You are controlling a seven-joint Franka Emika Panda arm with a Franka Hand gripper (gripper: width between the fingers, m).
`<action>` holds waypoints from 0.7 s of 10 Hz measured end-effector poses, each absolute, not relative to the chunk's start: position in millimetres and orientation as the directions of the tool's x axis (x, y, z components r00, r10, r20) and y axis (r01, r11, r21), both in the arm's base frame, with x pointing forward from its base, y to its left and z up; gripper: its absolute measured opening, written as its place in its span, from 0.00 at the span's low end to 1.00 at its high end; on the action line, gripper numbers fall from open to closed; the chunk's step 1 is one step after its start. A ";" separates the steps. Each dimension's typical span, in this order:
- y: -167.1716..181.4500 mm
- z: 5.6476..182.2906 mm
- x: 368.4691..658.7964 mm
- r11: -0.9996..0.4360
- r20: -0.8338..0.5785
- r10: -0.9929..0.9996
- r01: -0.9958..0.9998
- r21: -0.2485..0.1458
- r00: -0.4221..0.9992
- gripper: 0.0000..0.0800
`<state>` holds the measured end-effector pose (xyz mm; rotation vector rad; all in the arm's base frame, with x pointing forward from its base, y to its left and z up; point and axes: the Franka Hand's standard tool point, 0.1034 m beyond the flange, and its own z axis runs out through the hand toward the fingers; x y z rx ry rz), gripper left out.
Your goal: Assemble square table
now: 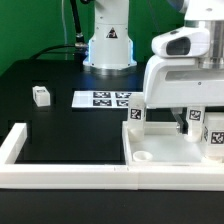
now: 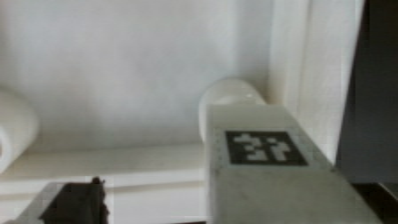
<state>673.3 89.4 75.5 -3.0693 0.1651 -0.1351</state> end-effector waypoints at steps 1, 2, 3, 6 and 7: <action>88.9 75.1 673.1 -0.992 0.083 -0.111 -0.105 -0.069 0.990 0.66; 89.0 75.1 673.2 -0.991 0.083 -0.118 -0.112 -0.070 0.990 0.48; 89.3 75.0 673.1 -0.969 0.073 -0.240 -0.234 -0.081 0.968 0.36; 89.3 74.7 672.9 -0.894 0.054 -0.444 -0.439 -0.094 0.894 0.36; 89.2 74.6 672.9 -0.862 0.047 -0.503 -0.497 -0.098 0.863 0.36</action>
Offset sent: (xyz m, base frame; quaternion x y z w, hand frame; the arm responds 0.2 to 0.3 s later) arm 0.0000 0.0000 0.0000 0.0000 0.0000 0.1296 0.9916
